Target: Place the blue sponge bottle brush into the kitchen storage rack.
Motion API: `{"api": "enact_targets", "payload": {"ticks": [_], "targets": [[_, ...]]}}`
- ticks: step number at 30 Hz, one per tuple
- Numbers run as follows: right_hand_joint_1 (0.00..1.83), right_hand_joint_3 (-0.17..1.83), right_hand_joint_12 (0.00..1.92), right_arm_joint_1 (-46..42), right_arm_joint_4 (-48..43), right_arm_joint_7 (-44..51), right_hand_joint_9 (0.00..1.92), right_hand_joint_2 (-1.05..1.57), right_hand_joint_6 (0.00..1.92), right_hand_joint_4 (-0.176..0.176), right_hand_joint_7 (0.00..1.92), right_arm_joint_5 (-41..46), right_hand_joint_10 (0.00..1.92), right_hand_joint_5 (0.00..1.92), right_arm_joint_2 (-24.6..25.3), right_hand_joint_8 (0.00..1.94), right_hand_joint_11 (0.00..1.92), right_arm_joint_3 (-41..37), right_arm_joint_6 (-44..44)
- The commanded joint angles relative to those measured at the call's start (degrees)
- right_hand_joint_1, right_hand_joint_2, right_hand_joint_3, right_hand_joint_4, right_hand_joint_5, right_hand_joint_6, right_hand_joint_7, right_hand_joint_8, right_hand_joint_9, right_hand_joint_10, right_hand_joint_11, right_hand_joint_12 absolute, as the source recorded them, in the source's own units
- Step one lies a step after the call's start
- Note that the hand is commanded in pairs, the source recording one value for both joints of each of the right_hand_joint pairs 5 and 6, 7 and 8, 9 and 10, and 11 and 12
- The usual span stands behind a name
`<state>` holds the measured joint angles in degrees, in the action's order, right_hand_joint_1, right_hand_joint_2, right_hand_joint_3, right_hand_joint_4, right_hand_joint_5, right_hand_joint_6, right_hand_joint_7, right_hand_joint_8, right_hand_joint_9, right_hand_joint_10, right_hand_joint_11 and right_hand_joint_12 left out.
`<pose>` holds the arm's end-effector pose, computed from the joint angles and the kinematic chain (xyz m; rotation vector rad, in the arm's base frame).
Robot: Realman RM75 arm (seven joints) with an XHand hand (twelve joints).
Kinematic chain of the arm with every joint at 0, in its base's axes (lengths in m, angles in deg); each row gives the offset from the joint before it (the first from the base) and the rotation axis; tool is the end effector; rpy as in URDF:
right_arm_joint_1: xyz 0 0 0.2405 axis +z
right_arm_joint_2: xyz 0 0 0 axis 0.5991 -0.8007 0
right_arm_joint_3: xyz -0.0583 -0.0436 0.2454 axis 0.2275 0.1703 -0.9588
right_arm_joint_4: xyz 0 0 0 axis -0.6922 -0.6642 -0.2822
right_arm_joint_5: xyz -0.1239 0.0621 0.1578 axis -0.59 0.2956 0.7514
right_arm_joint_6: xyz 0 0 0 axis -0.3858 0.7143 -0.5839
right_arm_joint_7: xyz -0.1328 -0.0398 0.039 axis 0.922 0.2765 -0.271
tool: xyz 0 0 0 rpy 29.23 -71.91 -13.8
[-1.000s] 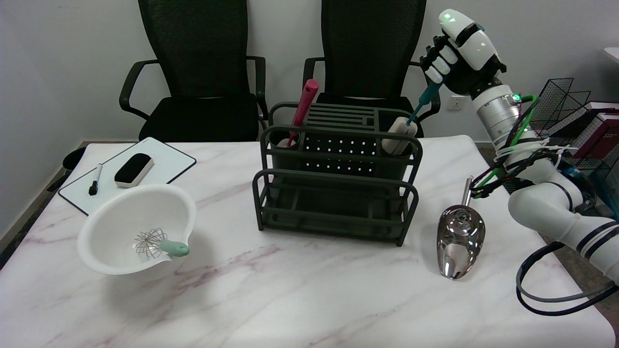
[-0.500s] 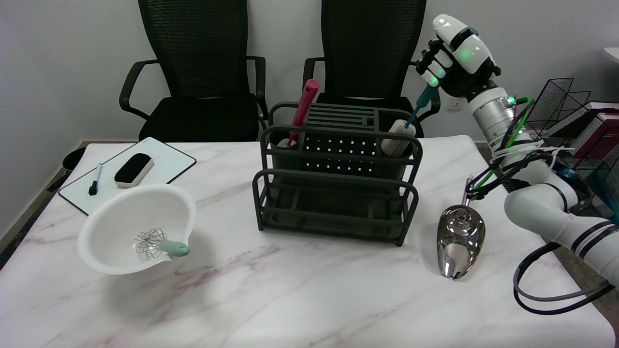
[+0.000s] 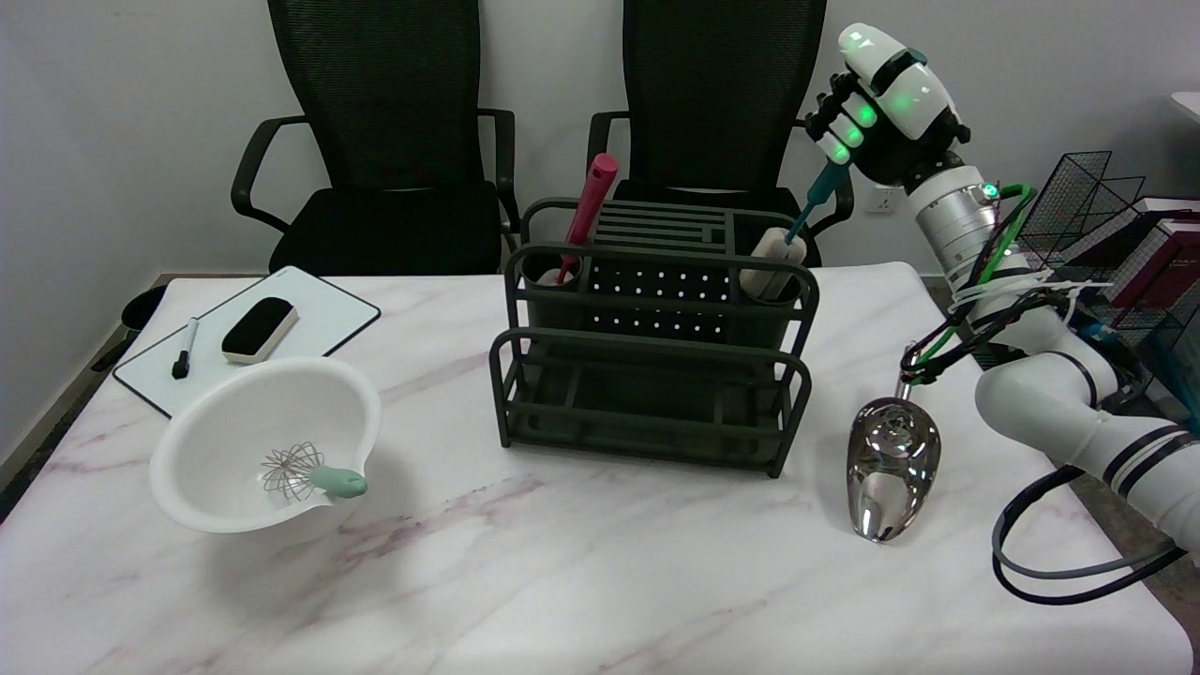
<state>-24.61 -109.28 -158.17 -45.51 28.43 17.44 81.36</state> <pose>-0.1415 -0.3755 0.4441 1.4137 -1.1931 1.7451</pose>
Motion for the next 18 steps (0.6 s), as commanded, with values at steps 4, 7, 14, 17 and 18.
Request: {"api": "enact_targets", "payload": {"ticks": [4,7,14,17,18], "targets": [[0.89,0.62,1.92,1.2,1.4,-0.1,1.92,1.57,1.92,0.000,1.92,0.0,1.92,1.92,0.1,1.92,1.92,-0.4,0.3],[0.89,0.62,1.92,1.1,2.1,-0.2,1.92,1.57,1.92,0.000,1.92,0.0,1.92,1.92,0.1,1.92,1.92,-0.4,0.3],[0.89,0.62,1.92,1.1,3.7,-0.2,1.92,1.57,1.92,0.000,1.92,0.0,1.92,1.92,0.1,1.92,1.92,-0.5,0.9],[0.89,0.62,1.92,1.1,4.4,-0.2,1.92,1.57,1.92,0.000,1.92,0.0,1.92,1.92,0.1,1.92,1.92,-0.5,1.6],[0.90,0.62,1.92,1.1,4.5,-0.2,1.92,1.57,1.92,0.000,1.92,0.0,1.92,1.92,0.1,1.92,1.92,-0.5,1.6]]}}
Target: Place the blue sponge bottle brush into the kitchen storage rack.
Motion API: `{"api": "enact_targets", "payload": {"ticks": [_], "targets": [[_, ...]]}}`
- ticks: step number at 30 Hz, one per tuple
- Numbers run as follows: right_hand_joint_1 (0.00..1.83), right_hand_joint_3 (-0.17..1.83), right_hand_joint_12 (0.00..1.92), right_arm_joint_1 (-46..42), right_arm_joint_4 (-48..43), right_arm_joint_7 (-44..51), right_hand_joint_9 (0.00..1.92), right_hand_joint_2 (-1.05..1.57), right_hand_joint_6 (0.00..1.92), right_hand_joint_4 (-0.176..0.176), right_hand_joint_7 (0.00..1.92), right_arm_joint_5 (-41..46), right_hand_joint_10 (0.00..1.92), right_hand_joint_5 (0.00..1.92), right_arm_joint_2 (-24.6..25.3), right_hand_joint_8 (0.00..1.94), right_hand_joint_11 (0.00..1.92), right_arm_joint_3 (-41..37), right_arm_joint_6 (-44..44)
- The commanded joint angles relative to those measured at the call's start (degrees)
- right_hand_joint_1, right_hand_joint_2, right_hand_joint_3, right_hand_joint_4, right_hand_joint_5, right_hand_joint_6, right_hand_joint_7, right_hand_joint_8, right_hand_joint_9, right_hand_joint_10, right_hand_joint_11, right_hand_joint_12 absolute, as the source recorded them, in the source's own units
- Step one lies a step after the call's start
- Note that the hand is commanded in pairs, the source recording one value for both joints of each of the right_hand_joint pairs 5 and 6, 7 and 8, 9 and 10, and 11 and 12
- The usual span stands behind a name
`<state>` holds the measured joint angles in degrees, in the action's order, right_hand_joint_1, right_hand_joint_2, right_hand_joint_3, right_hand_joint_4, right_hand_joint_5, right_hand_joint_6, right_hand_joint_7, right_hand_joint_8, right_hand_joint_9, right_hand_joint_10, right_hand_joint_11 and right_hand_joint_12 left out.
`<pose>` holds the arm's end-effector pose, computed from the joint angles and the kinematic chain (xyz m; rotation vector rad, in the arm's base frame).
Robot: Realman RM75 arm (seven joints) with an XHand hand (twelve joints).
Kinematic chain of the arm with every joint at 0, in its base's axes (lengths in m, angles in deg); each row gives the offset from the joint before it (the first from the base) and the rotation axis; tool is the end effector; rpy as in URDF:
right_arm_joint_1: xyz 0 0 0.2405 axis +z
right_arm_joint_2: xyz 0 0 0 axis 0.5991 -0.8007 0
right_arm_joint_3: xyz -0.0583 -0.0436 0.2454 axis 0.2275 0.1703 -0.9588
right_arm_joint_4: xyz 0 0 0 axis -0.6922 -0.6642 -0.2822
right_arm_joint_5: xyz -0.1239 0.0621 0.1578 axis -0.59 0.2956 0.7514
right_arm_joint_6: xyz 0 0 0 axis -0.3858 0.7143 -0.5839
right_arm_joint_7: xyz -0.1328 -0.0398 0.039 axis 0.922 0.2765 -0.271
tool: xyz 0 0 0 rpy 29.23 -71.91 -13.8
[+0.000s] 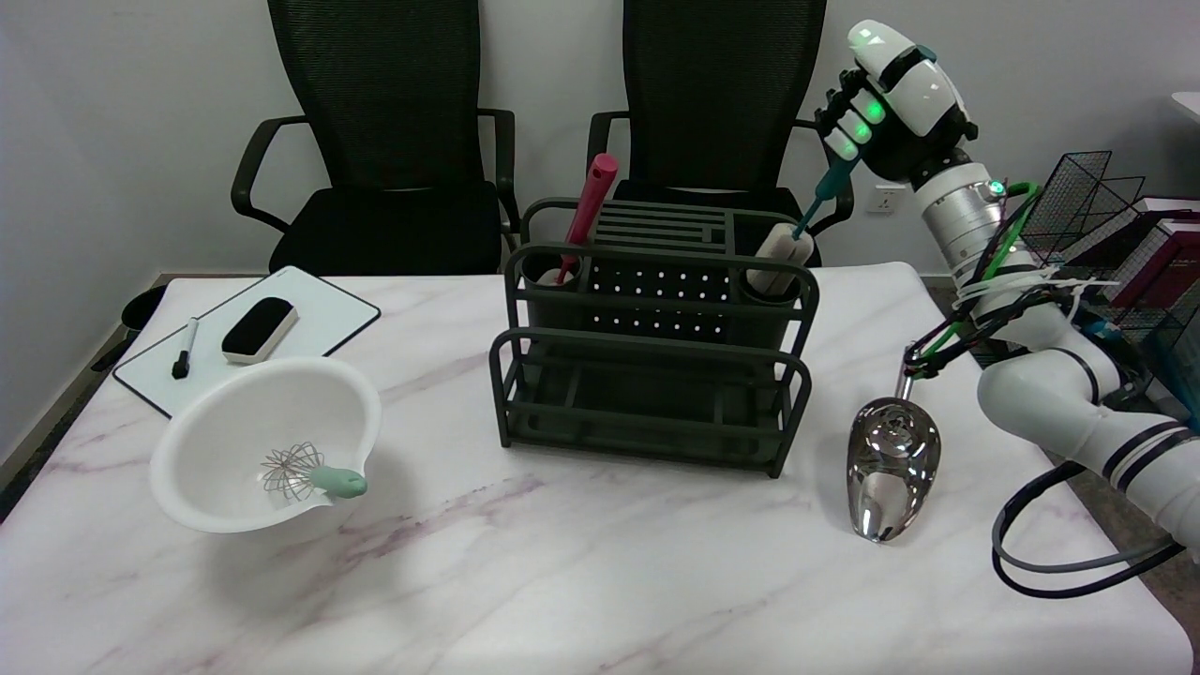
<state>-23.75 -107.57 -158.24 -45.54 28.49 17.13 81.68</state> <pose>-0.1410 -0.3772 0.4523 1.4020 -1.1672 1.7572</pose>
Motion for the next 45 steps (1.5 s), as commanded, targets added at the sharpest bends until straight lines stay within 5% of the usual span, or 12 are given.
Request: {"api": "enact_targets", "payload": {"ticks": [1,41,43,45], "targets": [[0.90,0.62,1.92,0.2,2.9,-0.1,1.92,1.57,1.92,0.000,1.92,0.1,1.92,1.92,0.0,1.92,1.92,-0.1,1.3],[0.89,0.63,1.86,1.0,5.4,-0.1,1.92,1.53,1.92,0.000,1.92,-0.4,1.92,1.92,3.7,1.92,1.86,5.1,2.1],[0.89,0.64,1.74,0.9,5.5,-0.1,1.88,1.42,1.88,0.000,1.90,-0.4,1.88,1.88,3.7,1.90,1.74,5.2,2.8],[1.01,0.71,1.57,0.8,5.6,-0.1,1.68,0.96,1.59,0.000,1.73,-0.4,1.68,1.59,3.7,1.73,1.57,5.2,3.5]]}}
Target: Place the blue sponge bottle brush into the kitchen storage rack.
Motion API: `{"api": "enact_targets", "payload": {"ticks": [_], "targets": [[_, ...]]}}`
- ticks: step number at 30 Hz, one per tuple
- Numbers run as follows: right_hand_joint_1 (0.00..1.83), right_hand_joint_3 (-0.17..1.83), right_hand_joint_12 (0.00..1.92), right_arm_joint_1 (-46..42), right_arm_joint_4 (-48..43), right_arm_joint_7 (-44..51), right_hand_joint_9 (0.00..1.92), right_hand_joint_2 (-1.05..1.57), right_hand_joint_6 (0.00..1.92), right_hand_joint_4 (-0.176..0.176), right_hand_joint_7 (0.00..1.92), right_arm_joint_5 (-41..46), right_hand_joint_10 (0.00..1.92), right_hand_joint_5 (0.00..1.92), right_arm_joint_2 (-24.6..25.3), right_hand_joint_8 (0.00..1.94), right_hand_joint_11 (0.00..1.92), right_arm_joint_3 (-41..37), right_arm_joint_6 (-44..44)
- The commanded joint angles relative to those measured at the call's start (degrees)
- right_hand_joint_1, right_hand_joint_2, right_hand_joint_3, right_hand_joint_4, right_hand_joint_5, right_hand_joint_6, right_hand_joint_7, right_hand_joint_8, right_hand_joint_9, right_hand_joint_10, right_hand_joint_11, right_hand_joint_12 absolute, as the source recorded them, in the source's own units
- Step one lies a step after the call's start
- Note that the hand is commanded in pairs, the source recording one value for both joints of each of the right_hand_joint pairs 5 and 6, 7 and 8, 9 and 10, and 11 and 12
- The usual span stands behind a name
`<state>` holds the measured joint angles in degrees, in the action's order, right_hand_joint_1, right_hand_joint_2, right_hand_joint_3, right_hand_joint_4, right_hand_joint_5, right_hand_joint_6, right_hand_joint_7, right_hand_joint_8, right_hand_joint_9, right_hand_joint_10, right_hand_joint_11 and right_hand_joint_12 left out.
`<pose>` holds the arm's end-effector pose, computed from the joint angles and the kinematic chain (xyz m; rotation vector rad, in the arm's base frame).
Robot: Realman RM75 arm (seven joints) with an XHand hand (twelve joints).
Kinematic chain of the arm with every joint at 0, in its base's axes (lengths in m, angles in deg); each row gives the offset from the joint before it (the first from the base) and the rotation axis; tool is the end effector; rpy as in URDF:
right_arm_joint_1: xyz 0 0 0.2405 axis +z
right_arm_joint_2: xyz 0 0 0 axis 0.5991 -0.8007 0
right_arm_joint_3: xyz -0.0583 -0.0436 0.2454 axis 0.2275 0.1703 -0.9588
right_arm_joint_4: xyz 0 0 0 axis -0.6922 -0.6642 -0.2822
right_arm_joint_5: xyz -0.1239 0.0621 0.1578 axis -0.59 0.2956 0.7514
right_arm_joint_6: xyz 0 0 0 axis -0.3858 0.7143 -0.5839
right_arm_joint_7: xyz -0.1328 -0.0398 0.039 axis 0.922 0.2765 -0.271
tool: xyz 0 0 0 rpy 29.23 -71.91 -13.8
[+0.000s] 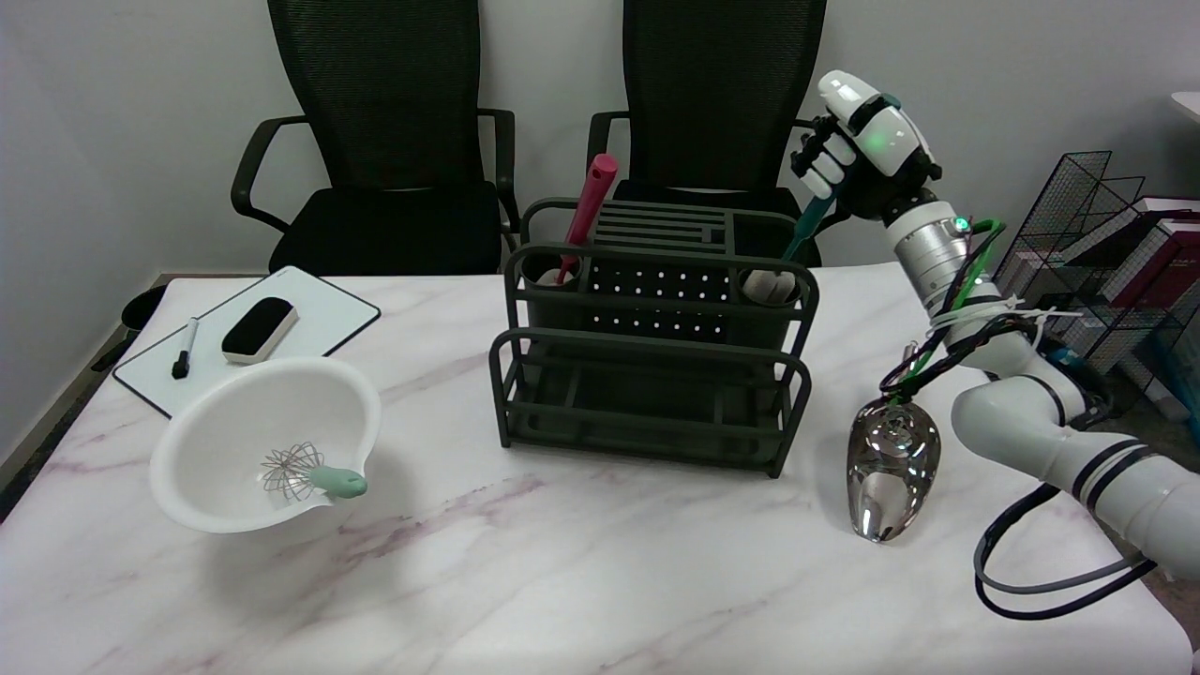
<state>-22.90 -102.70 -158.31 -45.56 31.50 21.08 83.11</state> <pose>-0.1784 -0.3826 0.4425 1.3239 -1.2215 1.7383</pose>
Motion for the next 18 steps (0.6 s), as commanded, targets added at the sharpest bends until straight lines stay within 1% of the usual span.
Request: {"api": "enact_targets", "payload": {"ticks": [1,2,7,9,12,15,16,18], "targets": [[1.03,0.78,1.45,-0.1,0.8,0.0,1.61,0.78,1.47,0.000,1.65,-0.4,1.61,1.47,0.7,1.65,1.45,1.3,2.5],[1.04,0.86,1.36,-0.1,0.8,0.0,1.56,0.61,1.37,0.000,1.58,-0.4,1.56,1.37,0.7,1.58,1.36,1.3,2.8],[1.05,0.99,1.08,-0.1,1.2,0.0,1.44,0.36,1.17,0.000,1.44,-0.4,1.44,1.17,0.7,1.44,1.08,1.5,4.0],[1.06,1.05,0.93,-0.1,1.2,0.0,1.35,0.24,1.07,0.000,1.36,-0.4,1.35,1.07,0.7,1.36,0.93,1.6,4.1],[1.11,1.12,0.72,-0.2,1.2,0.0,1.17,0.09,0.86,0.000,1.23,-0.4,1.17,0.86,0.7,1.23,0.72,1.7,4.7],[1.14,1.13,0.64,0.2,1.2,0.0,0.95,0.00,0.70,0.000,1.13,-0.4,0.95,0.70,0.7,1.13,0.64,1.7,6.1],[1.15,1.12,0.59,0.2,1.2,0.1,0.78,-0.04,0.58,0.000,1.07,-0.4,0.78,0.58,0.7,1.07,0.59,1.5,6.5],[1.12,1.08,0.57,0.2,1.2,0.4,0.72,-0.03,0.46,0.000,1.02,-0.5,0.72,0.46,0.7,1.02,0.57,1.1,7.9]]}}
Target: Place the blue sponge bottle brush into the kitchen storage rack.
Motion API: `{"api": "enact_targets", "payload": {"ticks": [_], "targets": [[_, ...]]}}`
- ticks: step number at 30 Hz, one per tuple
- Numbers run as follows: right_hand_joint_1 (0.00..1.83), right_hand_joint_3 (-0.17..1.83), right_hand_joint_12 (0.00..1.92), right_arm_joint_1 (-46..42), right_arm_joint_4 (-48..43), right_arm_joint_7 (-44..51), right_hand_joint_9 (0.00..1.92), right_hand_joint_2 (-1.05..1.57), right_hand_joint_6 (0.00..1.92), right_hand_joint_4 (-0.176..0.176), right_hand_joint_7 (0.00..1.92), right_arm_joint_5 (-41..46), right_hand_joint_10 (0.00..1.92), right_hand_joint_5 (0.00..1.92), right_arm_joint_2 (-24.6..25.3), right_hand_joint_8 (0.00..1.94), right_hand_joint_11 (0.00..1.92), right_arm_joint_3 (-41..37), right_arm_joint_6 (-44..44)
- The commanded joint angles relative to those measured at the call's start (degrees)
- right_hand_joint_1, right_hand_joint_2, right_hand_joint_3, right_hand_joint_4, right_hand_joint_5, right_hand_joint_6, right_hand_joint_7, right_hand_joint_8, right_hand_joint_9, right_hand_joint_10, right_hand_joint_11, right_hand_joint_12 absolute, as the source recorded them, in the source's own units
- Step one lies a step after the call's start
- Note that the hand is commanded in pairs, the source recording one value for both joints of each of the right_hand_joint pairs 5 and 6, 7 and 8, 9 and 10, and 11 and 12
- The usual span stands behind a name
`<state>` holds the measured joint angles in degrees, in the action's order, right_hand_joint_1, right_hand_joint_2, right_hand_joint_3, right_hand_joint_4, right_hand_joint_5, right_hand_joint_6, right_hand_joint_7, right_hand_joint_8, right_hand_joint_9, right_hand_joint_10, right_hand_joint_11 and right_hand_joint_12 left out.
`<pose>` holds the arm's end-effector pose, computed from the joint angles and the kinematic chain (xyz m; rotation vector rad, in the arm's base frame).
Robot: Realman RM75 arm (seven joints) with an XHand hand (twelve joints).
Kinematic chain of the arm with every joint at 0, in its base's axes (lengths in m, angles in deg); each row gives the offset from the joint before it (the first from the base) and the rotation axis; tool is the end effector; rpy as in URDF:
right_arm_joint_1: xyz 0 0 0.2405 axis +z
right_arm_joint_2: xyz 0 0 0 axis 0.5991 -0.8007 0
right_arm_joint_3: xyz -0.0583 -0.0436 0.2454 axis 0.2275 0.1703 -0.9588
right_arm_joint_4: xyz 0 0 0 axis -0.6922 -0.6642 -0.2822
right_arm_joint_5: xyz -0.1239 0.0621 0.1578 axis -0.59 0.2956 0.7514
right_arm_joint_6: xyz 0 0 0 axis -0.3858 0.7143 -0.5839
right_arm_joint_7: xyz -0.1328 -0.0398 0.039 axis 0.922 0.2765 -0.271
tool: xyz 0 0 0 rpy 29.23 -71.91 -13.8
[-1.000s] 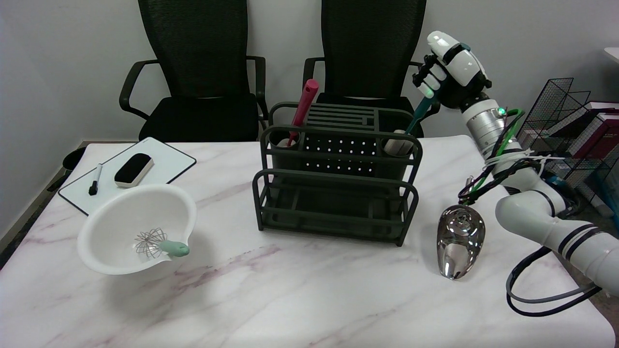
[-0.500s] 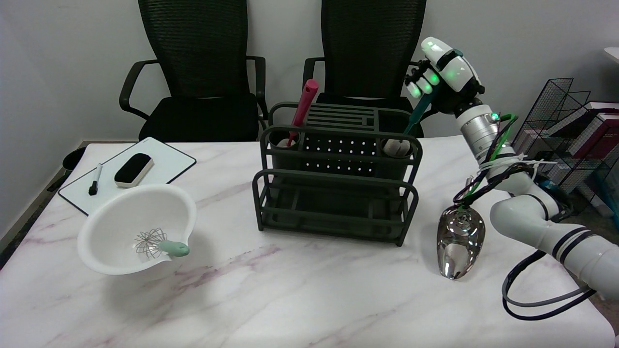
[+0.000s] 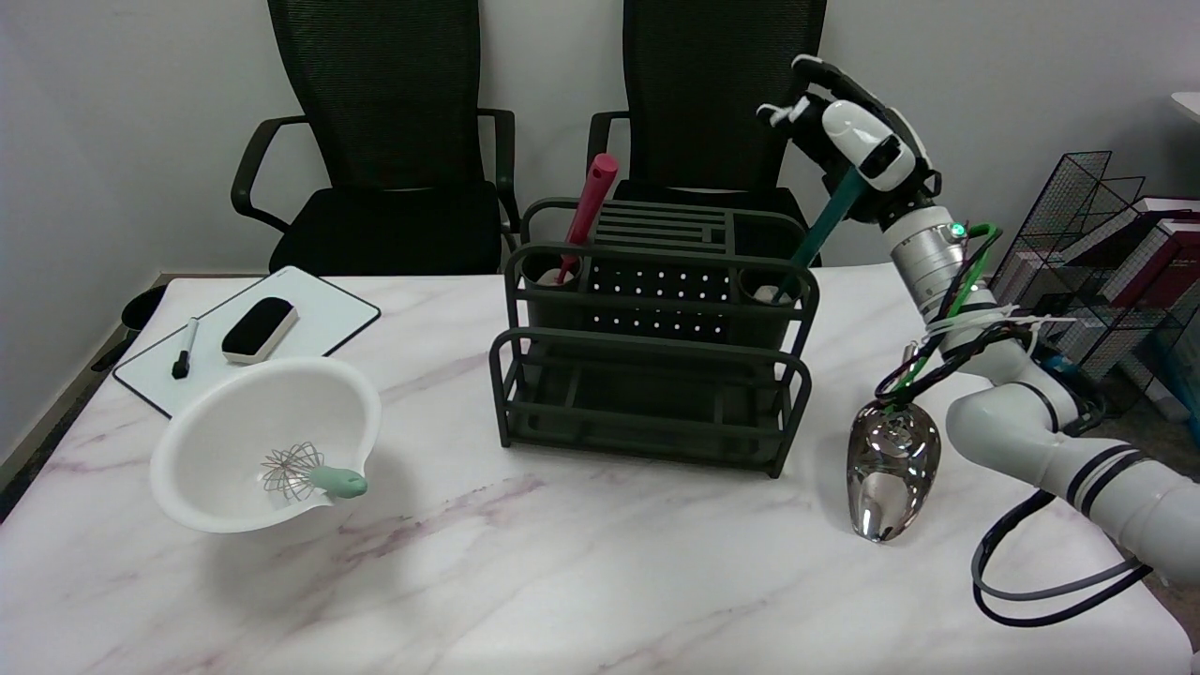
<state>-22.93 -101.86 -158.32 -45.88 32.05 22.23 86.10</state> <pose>-0.1815 -0.3804 0.4373 1.3565 -1.2170 1.7479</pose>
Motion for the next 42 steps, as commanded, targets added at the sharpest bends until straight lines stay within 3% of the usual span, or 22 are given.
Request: {"api": "enact_targets", "payload": {"ticks": [1,6,25,32,37,40,42], "targets": [[1.12,1.06,0.56,0.2,0.4,0.5,0.70,-0.03,0.42,0.000,0.98,-0.1,0.70,0.42,0.2,0.98,0.56,-0.3,5.7],[1.13,1.01,0.54,-0.9,1.7,0.5,0.64,-0.03,0.32,0.000,0.89,-0.7,0.64,0.32,0.2,0.89,0.54,-2.5,8.7],[1.07,1.11,0.56,-10.3,10.6,0.6,0.59,-0.18,0.46,0.000,0.62,-0.7,0.59,0.46,1.2,0.62,0.56,-10.7,20.5],[1.05,0.91,0.53,-13.5,12.1,0.6,0.54,-0.20,0.40,0.000,0.57,-0.1,0.54,0.40,1.8,0.57,0.53,-12.1,25.0],[1.10,0.68,0.53,-15.0,12.7,1.7,0.56,0.02,0.49,0.000,0.57,-0.4,0.56,0.49,2.1,0.57,0.53,-11.5,27.1],[1.16,0.57,0.54,-15.2,14.5,3.2,0.58,0.10,0.54,0.000,0.68,-0.1,0.58,0.54,2.2,0.68,0.54,-10.0,29.7],[1.19,0.60,0.55,-15.2,16.1,3.4,0.58,0.15,0.57,0.000,0.74,-0.1,0.58,0.57,2.5,0.74,0.55,-9.0,31.7]]}}
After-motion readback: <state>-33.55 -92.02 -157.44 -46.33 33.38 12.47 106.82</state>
